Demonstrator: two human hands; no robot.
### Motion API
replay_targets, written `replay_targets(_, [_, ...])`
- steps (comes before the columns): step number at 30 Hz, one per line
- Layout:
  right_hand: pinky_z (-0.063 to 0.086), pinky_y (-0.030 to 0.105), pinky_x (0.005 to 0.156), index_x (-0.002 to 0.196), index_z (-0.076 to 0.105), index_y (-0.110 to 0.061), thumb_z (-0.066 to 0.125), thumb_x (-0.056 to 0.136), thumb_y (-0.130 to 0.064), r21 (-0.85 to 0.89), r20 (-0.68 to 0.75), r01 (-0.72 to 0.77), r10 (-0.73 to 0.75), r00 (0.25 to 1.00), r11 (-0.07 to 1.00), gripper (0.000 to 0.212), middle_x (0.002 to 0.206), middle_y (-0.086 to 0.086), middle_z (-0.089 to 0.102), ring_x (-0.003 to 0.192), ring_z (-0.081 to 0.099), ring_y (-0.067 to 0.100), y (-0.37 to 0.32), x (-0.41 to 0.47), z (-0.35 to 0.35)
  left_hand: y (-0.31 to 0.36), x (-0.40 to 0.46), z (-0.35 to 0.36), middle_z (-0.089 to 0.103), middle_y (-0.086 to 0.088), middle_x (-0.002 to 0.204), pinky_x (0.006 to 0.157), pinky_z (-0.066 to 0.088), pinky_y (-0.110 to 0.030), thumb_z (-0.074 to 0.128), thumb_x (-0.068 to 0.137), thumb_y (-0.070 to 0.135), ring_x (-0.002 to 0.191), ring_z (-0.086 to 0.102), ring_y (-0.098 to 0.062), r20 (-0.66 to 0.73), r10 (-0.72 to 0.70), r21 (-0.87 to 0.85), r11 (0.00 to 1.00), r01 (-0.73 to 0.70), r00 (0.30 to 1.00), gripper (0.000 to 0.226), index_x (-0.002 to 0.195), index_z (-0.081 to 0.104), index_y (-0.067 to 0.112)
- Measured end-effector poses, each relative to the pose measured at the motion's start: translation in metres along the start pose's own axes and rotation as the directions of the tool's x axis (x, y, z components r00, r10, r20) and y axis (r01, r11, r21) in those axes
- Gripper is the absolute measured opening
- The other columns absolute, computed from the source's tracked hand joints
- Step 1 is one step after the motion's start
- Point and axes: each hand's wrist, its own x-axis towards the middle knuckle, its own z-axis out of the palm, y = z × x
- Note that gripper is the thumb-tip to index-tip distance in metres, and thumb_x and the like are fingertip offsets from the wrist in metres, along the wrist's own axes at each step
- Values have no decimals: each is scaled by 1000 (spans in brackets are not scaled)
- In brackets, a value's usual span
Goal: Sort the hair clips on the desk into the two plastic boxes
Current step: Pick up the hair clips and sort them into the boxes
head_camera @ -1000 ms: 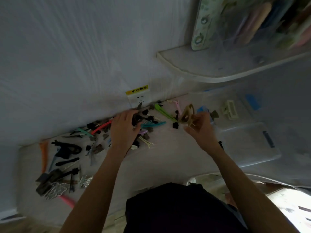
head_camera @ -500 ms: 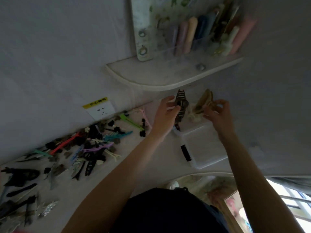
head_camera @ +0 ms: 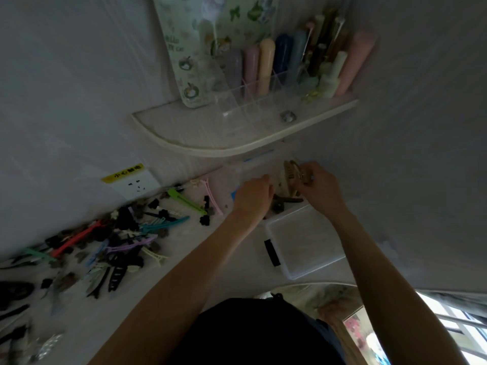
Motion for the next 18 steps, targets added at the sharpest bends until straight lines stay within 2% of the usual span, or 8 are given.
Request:
replay_targets(3, [41,28,76,114,57,-4,66,83,-16,-119,65,89,-81,995,989,35,111,16,61,100,58,30,2,4,3,-20,-11,-5,65,-10,97,73,46,-36,45,95,21,90,59,-28,-113,91,-14,996,-93,990,20,103,59,9])
replay_targets(5, [42,33,91,121,56,-6,65,84,-15,-165,121,148,-129,984,975,39,126,20,54,112,53,32,4,6,7,-40,-20,-4,65,-9,104,84,43,-34,54,89,18,101,56,-27,-185,153,1,988,-156,971,19,105,62,10])
replay_targets(7, [36,40,103,121,57,-5,64,84,-10,-219,109,222,-202,973,950,38,135,23,47,122,46,36,5,7,12,-60,-29,-4,64,-9,108,90,42,-37,58,85,19,105,55,-28,-211,183,-3,982,-188,960,23,107,62,10])
replay_targets(9, [38,43,99,112,62,-5,60,81,-4,-231,69,290,-281,957,929,30,126,25,53,116,50,40,2,4,20,-74,-41,-6,63,-9,108,87,46,-38,56,85,19,101,57,-25,-230,218,-43,971,-234,948,25,108,60,10])
replay_targets(12, [47,39,83,109,61,-11,56,84,-8,-138,2,345,-348,938,929,26,111,15,61,93,58,29,-21,-18,34,-91,-67,-18,60,-9,103,78,46,-29,58,86,10,88,53,-15,-275,114,-219,959,-178,955,26,113,56,11])
replay_targets(14, [48,32,82,109,61,-10,55,84,-9,-36,-29,436,-437,899,899,26,109,12,62,92,57,21,-44,-42,52,-105,-91,-28,58,-9,109,78,43,-18,57,88,8,91,52,-5,-317,13,-277,955,-106,948,29,116,53,11])
replay_targets(16, [44,24,85,111,60,-9,52,85,-8,56,52,496,-498,865,867,27,112,12,62,100,57,21,-62,-66,74,-123,-118,-37,56,-9,114,78,40,-13,56,89,9,95,51,0,-328,-49,-274,961,-45,943,30,119,52,10])
replay_targets(18, [38,18,89,117,57,-12,51,88,-10,94,189,515,-523,831,852,30,118,9,59,107,55,21,-72,-86,100,-145,-151,-45,56,-9,117,79,40,-14,59,88,11,99,54,-9,-286,-144,-268,961,65,947,34,121,52,12])
